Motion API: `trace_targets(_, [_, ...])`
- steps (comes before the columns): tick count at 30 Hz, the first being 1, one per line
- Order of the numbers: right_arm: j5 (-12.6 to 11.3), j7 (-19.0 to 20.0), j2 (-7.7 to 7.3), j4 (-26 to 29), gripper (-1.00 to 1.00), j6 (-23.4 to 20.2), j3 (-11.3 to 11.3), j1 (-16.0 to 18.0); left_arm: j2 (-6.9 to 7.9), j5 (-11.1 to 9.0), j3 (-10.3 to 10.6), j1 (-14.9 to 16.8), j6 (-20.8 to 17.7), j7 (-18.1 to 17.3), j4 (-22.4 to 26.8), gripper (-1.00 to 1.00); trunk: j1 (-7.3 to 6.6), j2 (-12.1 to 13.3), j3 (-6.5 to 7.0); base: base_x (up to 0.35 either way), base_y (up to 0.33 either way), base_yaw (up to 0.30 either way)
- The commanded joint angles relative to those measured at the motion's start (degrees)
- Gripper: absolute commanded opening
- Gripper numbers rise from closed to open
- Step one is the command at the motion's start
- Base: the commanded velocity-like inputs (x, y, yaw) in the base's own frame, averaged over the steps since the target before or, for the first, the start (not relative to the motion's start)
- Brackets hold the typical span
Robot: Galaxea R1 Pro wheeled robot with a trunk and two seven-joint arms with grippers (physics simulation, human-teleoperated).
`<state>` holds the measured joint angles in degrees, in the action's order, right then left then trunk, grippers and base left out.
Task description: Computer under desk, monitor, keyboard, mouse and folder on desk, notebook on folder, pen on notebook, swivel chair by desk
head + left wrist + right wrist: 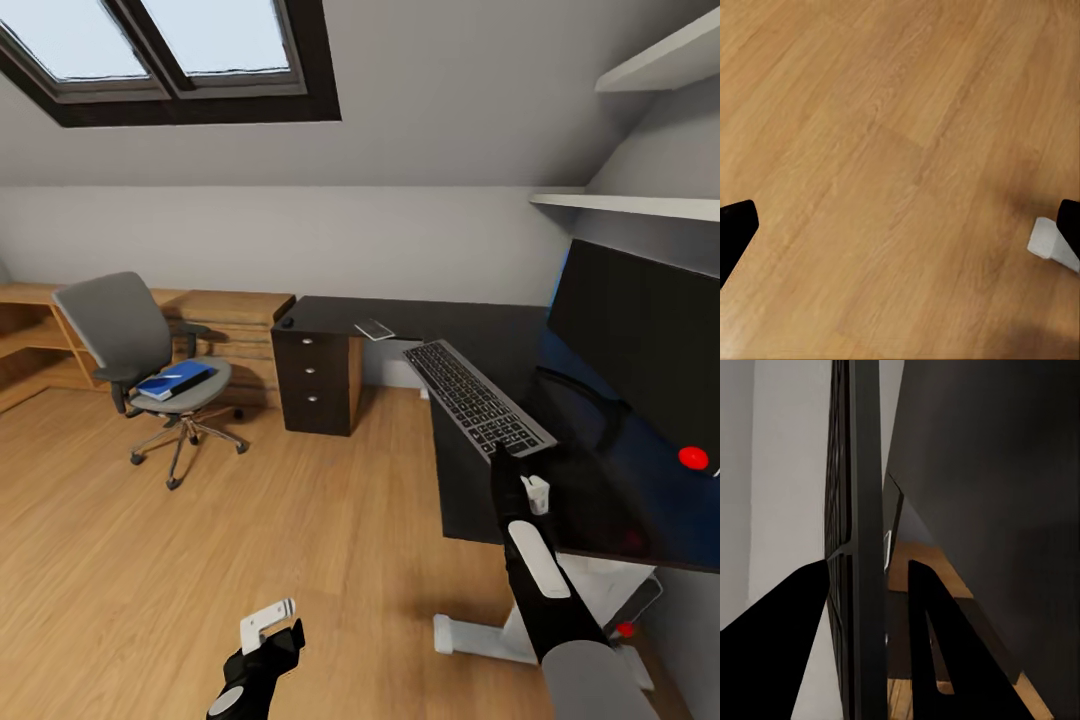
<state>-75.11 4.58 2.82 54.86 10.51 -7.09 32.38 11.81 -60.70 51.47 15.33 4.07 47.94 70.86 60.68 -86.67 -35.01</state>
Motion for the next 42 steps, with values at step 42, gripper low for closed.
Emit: trace_targets(42, [-0.57, -1.60, -0.01, -5.02, -1.00, 7.07, -0.92, 0.05, 0.14, -0.39, 0.12, 0.07, 0.50, 0.49, 0.67, 1.00, 0.03, -0.03, -1.35, 0.077, 0.047, -0.166])
